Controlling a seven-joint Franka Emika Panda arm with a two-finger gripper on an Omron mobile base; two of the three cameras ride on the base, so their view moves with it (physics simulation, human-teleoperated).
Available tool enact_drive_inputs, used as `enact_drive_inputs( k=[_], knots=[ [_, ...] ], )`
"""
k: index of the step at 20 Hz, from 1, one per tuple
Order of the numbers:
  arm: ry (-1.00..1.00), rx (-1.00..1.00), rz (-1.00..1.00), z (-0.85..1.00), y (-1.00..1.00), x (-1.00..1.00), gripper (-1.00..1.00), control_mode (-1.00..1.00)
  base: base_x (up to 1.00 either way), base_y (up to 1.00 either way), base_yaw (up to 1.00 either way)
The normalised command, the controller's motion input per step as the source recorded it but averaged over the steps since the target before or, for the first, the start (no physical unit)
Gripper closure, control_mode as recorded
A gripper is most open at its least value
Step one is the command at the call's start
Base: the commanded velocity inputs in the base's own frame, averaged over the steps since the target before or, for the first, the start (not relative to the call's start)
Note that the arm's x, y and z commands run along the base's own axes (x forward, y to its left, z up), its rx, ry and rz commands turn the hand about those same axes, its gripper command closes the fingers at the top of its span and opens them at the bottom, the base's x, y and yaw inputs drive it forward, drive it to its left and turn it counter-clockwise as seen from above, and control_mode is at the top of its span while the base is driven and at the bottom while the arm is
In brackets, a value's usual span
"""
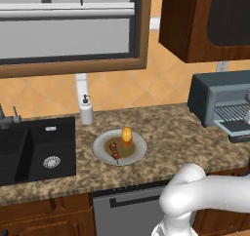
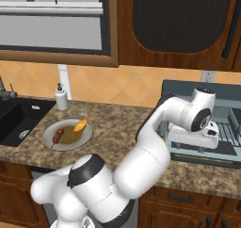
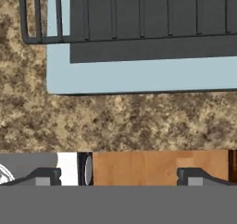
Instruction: Pick up the kebab skewer and baguette bread, and place them inside the toaster oven. Close the toaster oven door and start by setting the timer.
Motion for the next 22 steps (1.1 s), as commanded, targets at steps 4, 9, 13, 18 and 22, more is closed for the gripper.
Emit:
enact_drive_inputs(
  k=[4, 9, 13, 18, 22],
  knots=[
    [0.06, 0.0, 0.0, 0.11, 1.0, -0.17, -1.0, -1.0, 0.0, 0.0, 0.0],
    [0.03, 0.01, 0.0, 0.09, 1.0, -0.27, -1.0, -1.0, 0.0, 0.0, 0.0],
    [0.02, 0.0, 0.0, 0.0, 1.0, -0.02, -1.0, -1.0, 0.0, 0.0, 0.0],
    [0.07, 0.0, 0.0, 0.0, 1.0, 0.04, -1.0, -1.0, 0.0, 0.0, 0.0],
    [0.08, 0.0, 0.0, 0.0, 1.0, 0.19, -1.0, -1.0, 0.0, 0.0, 0.0]
  ],
)
